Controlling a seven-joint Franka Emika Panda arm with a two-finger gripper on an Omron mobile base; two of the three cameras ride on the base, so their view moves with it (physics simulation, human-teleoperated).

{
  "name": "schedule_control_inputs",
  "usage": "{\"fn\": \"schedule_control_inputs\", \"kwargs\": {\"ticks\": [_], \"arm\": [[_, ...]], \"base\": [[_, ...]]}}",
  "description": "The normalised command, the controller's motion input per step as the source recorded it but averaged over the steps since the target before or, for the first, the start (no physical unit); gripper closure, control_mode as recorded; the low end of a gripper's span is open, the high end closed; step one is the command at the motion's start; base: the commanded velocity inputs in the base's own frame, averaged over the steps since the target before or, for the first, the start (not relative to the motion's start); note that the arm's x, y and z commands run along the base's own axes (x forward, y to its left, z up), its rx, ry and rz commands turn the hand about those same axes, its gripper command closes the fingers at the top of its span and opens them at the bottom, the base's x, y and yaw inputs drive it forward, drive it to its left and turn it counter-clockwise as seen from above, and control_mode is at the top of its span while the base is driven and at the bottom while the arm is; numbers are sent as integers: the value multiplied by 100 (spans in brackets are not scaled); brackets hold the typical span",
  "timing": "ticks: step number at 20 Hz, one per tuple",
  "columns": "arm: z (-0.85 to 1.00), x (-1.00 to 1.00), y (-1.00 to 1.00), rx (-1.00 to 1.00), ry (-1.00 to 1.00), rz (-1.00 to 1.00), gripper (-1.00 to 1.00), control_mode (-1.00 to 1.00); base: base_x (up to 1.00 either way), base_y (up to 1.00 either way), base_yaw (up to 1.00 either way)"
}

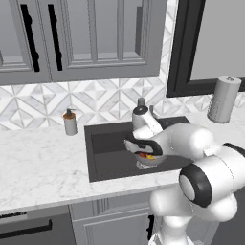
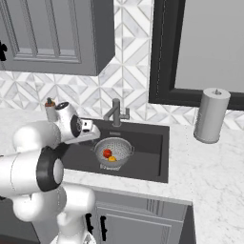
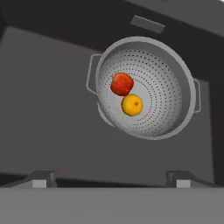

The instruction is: Put the colander in the sink, put the tangerine, apple in the colander, and turn on the sink faucet and pour water over the colander.

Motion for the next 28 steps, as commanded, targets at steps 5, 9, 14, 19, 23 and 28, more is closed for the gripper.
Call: {"fn": "schedule_control_inputs", "kwargs": {"ticks": [5,9,14,19,23,28], "arm": [[54,-63,-1,1,0,0,-100,-100],[47,-53,-17,0,0,0,-100,-100],[42,-28,-51,0,0,2,-100,-100],[35,-13,-71,0,0,12,-100,-100],[28,-6,-72,0,-2,15,-100,-100],[19,1,-68,1,0,16,-100,-100]], "base": [[0,0,0],[0,0,0],[0,0,0],[0,0,0],[0,0,0],[0,0,0]]}}
